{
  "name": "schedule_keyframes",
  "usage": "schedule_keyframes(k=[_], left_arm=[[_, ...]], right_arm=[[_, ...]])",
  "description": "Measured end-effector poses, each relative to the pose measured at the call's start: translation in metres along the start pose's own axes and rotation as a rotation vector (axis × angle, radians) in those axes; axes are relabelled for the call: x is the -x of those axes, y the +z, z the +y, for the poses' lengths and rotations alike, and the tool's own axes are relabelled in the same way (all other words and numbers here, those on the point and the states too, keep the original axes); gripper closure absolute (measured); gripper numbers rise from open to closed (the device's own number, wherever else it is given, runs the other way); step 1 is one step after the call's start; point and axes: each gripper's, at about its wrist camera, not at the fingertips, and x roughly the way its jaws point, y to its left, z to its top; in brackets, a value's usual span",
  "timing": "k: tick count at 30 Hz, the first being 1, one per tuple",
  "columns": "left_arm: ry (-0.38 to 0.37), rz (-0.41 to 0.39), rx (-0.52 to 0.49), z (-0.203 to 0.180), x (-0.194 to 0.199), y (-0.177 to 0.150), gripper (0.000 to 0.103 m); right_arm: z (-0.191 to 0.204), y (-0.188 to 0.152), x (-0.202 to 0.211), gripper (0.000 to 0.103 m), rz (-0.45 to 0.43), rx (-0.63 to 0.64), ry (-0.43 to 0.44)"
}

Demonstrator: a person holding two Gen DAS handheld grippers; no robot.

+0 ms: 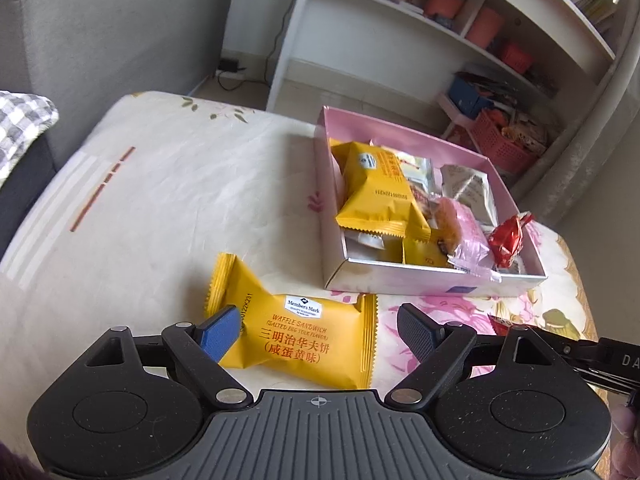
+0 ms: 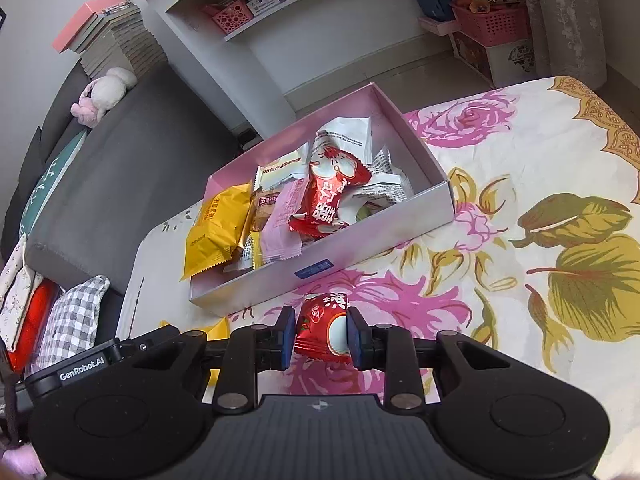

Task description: Organize snacks

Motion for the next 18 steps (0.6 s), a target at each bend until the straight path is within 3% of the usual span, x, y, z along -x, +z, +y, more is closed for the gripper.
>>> schedule_keyframes(k=[2,10,18], left_arm=[[0.027,0.013,-0.060,-0.006,-0.009,0.001,0.009],[0.131,0.020,-0.288,-0.023,-0.027,-0.011,0.006],[0.081,0.026,-0.266,-0.011,-0.027,-0.014,0.007]], right_arm=[[0.002,-0.001,-0.003,0.084,0.005,0.010,-0.005],[0.005,-0.005,-0.011,0.084,0.022,0.048,-0.029],[0.008,-0.009,-0.012,0.084,0.030,0.068,-0.031]])
